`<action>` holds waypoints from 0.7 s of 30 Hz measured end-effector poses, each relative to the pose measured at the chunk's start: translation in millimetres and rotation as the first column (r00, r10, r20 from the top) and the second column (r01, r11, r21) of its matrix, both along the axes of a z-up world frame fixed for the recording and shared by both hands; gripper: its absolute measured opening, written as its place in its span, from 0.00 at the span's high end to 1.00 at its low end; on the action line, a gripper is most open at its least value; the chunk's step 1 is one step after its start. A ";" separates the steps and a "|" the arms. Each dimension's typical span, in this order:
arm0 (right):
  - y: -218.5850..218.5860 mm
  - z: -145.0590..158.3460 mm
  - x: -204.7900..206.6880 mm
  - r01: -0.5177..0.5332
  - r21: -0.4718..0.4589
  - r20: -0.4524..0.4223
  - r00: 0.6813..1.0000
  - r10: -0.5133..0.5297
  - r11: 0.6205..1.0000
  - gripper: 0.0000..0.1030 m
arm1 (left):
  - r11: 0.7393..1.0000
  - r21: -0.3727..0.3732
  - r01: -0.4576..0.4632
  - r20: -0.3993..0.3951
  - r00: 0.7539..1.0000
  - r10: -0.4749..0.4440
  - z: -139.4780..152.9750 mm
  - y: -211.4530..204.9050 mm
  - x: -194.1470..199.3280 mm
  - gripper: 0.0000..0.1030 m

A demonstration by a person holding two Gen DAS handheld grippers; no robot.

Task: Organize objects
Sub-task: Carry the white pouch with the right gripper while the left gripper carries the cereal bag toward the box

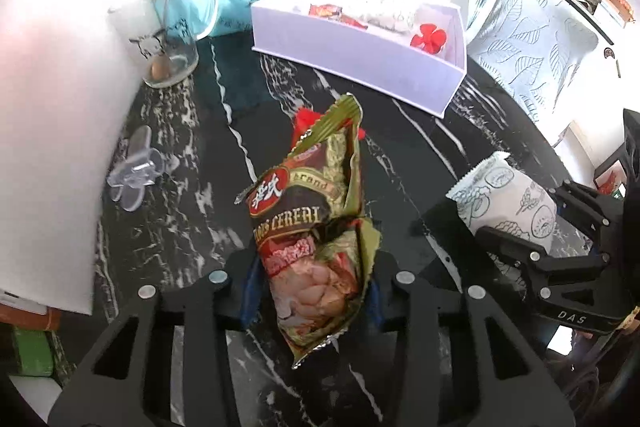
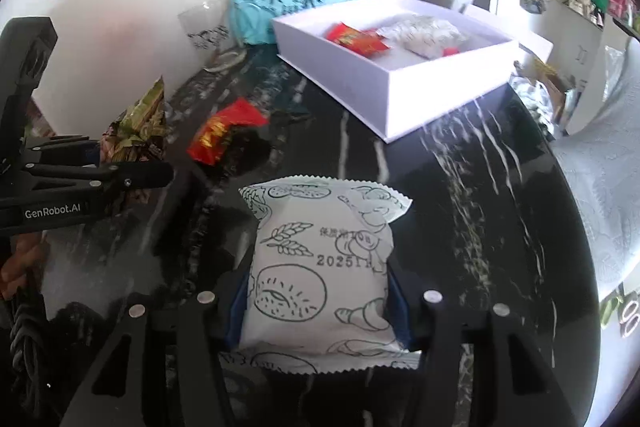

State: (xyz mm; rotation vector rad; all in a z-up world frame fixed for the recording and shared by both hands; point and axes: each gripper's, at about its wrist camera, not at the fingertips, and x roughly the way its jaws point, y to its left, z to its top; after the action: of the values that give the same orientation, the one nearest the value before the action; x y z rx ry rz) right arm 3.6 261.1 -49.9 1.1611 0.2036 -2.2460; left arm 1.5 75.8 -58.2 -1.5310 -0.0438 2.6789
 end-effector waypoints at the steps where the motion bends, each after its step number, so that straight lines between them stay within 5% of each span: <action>1: -2.2 4.3 -0.2 -0.007 0.000 -0.013 1.000 0.007 1.000 0.44 | 1.000 0.001 -0.002 -0.005 1.000 0.002 2.6 -0.9 1.3 0.62; 21: 5.1 50.2 -5.7 -0.056 -0.047 -0.107 0.993 0.050 0.997 0.44 | 0.998 0.007 0.064 -0.077 0.995 -0.063 41.2 20.7 -7.7 0.62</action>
State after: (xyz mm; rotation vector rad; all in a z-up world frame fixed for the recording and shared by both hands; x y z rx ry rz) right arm -2.1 266.2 0.3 1.0007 0.2165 -2.2545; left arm -6.2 96.5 -17.0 -1.4003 -0.0039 2.6810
